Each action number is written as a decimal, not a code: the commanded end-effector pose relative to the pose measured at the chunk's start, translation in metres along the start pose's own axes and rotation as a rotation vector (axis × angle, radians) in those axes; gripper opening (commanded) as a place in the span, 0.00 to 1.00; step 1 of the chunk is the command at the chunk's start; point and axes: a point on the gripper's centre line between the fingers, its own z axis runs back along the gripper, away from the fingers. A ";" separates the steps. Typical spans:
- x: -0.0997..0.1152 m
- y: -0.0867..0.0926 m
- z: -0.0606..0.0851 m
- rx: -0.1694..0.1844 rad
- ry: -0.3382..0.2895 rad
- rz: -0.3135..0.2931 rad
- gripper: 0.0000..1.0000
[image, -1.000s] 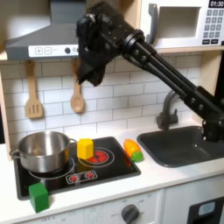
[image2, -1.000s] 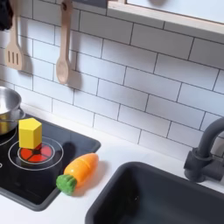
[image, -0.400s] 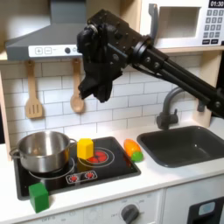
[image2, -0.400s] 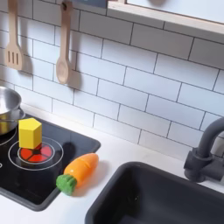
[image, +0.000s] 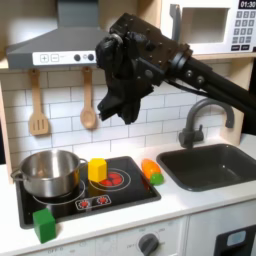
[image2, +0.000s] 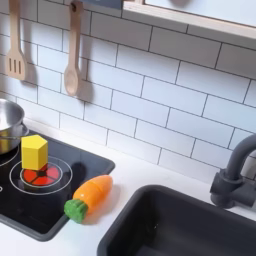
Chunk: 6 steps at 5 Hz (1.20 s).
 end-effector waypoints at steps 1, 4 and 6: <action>-0.026 0.005 0.012 -0.006 0.009 -0.057 0.00; -0.072 0.040 0.038 0.000 0.053 -0.100 0.00; -0.086 0.042 0.048 -0.013 0.027 -0.118 0.00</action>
